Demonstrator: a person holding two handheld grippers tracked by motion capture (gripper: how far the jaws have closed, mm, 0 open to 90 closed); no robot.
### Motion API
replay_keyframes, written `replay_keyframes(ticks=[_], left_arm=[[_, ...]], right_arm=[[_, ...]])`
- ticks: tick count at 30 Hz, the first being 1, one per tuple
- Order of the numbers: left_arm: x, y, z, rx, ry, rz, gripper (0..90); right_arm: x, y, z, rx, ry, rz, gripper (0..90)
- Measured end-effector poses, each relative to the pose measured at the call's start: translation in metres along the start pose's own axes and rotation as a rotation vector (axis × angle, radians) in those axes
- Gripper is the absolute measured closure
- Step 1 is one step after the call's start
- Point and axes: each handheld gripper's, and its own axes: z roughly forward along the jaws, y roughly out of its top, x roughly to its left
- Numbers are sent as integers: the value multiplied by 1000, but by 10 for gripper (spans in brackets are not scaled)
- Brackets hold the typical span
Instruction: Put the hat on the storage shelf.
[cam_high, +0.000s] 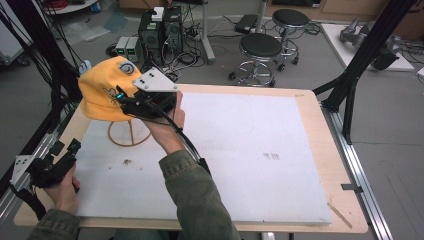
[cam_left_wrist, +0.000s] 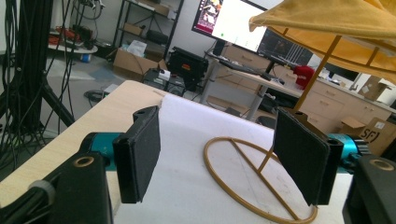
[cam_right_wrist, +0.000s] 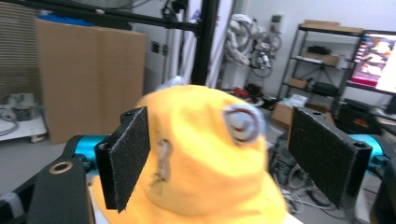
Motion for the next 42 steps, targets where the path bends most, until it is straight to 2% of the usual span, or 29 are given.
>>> replay_keyframes(ticks=[5,10,20,23,28,32,35,42], left_arm=[[0,0,0,1,-3,3,323],[-1,0,0,2,-6,4,323],[-2,0,0,5,-9,6,322],[-3,-1,-1,6,-12,2,322],[-4,-1,-2,5,-13,5,322],[-4,-1,-1,6,-13,6,322],[-4,-1,-1,8,-15,9,322],[-5,-1,-2,9,-15,9,322]], right_arm=[[-18,3,-19,-5,-47,21,206],[-34,3,-42,4,-102,13,205],[-64,-9,-87,-13,-191,46,204],[-72,-16,-98,-7,-215,58,200],[-87,-37,-118,27,-263,83,197],[-98,-51,-135,19,-308,108,197],[-104,-61,-145,12,-337,121,197],[-116,-83,-169,40,-394,152,199]])
